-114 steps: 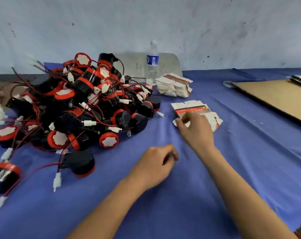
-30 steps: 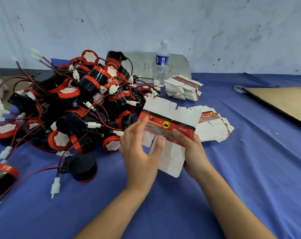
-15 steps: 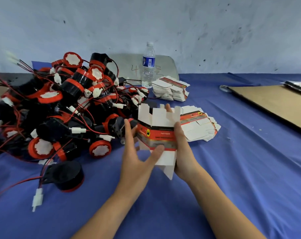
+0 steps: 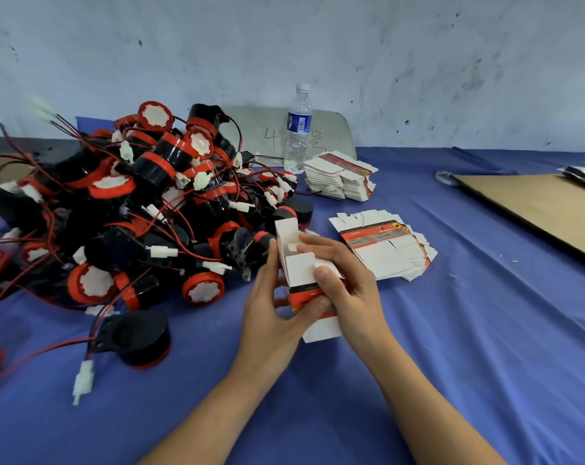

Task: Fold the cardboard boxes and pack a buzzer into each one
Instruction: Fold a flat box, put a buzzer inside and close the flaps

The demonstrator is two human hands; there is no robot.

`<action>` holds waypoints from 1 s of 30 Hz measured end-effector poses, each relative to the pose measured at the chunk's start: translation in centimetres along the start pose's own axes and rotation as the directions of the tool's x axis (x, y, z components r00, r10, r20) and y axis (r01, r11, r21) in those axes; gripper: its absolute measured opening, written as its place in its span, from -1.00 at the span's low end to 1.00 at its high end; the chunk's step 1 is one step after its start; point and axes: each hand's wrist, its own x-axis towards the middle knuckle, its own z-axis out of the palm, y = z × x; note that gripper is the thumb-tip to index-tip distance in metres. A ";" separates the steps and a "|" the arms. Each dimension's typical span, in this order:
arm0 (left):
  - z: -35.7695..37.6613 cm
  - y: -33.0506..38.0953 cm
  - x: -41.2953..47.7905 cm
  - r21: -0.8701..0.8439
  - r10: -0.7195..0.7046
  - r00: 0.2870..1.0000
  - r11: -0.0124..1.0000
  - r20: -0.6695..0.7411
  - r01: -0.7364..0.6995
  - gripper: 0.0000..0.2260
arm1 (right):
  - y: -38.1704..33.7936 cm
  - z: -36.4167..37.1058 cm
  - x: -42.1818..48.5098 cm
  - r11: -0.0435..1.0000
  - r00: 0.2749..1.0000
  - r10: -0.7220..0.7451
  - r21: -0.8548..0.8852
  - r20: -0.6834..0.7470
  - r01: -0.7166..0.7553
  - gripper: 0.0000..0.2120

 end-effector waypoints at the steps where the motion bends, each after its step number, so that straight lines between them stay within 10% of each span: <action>1: -0.1 0.0 0.0 0.016 0.007 1.000 1.000 -0.005 -0.007 -0.17 | 0.1 0.0 0.0 1.000 1.000 0.004 -0.006 -0.012 -0.004 -0.67; 19: -0.1 1.4 -0.2 0.001 0.186 0.982 0.983 -0.031 -0.186 -0.35 | -1.0 0.5 -0.3 0.997 0.996 -0.076 -0.030 -0.041 0.075 -0.82; 25: -0.2 1.3 -0.2 -0.016 0.211 0.975 0.977 -0.072 -0.213 -0.40 | -1.4 0.9 -0.6 0.998 0.999 -0.019 0.054 -0.044 0.021 -0.42; 30: -0.3 1.5 -0.5 -0.094 0.230 0.966 0.966 -0.116 -0.242 -0.52 | -1.6 1.1 -0.7 0.992 0.996 -0.095 -0.078 0.006 0.095 -0.65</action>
